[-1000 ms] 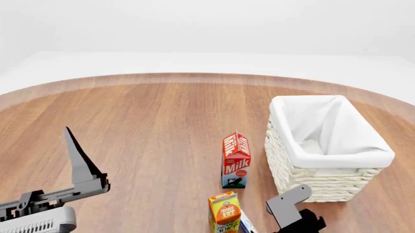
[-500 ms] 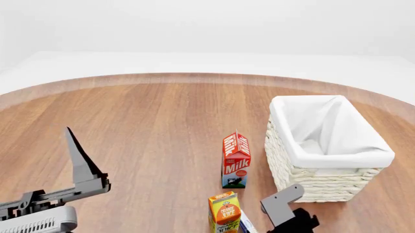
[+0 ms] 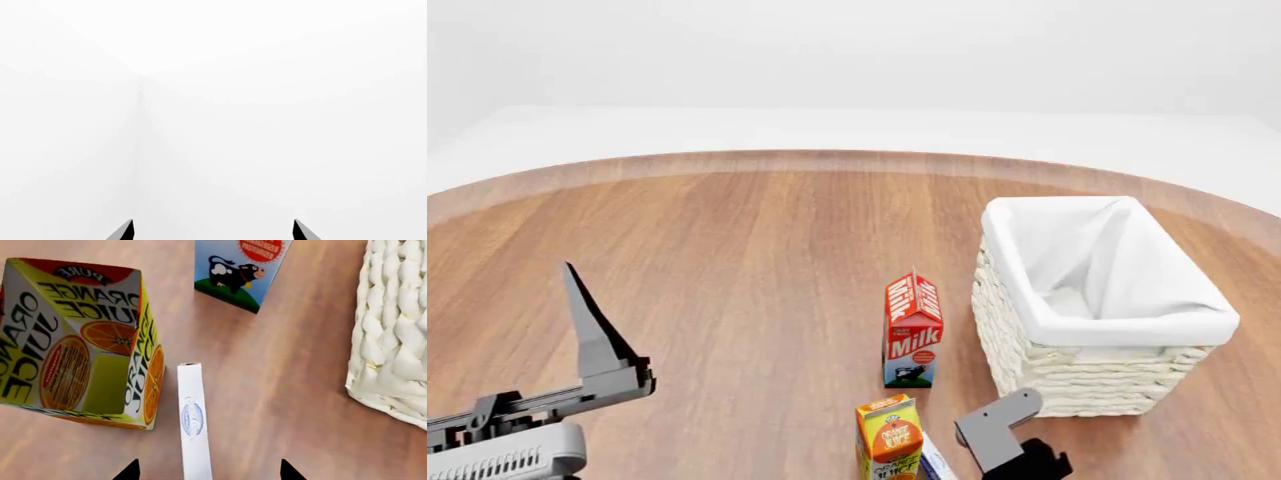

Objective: Pick up the cream cheese box and the butter, and put them in the basket.

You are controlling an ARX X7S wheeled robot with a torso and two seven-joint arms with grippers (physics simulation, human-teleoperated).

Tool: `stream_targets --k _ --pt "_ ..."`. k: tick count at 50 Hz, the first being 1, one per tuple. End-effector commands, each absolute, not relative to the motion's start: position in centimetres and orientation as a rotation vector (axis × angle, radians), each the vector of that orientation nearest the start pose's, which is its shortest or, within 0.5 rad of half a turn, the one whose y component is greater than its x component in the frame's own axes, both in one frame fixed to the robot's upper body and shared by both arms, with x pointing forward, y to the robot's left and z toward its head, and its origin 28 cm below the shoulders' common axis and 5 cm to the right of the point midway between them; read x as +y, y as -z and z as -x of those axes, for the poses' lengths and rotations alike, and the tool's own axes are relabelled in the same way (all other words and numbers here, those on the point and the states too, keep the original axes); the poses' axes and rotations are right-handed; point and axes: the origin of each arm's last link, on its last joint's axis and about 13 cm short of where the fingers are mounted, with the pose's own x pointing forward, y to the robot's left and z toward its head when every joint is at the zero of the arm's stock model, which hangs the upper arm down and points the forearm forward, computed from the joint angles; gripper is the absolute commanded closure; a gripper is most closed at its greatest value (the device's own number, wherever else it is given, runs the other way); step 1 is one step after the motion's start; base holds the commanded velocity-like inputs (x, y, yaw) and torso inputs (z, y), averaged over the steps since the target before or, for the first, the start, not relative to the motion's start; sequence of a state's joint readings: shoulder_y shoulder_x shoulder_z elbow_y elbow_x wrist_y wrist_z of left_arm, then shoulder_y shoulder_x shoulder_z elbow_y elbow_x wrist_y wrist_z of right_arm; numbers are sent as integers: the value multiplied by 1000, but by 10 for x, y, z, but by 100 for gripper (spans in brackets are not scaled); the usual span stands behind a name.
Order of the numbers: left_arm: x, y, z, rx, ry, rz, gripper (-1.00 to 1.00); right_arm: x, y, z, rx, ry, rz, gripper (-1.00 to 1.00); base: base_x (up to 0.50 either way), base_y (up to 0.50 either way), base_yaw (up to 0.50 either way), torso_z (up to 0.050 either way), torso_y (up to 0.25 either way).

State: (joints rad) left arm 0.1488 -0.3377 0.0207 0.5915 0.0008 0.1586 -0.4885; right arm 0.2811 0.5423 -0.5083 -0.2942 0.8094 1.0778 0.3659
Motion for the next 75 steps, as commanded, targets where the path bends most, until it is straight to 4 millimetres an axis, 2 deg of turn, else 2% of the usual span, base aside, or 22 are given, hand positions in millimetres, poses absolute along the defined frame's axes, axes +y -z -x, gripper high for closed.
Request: stream_targets --k 1,15,65,66,75 --pt "246 -125 -171 -646 -302 -148 -100 -115 -45 -195 828 -333 238 -100 0 0 0 0 0" --pt "246 -125 -171 -645 -303 -147 -100 -111 -34 -194 864 -341 233 -100 0 0 0 0 0" --pt "246 -125 -171 -640 -302 -145 -100 -113 -14 -199 901 -319 273 -100 0 0 0 0 0" --pt "246 -125 -171 -639 -303 -145 -100 -113 -15 -199 888 -315 301 100 0 0 0 0 0" --pt "246 -125 -172 -638 -301 -144 -100 -112 -17 -199 830 -335 377 100 0 0 0 0 0"
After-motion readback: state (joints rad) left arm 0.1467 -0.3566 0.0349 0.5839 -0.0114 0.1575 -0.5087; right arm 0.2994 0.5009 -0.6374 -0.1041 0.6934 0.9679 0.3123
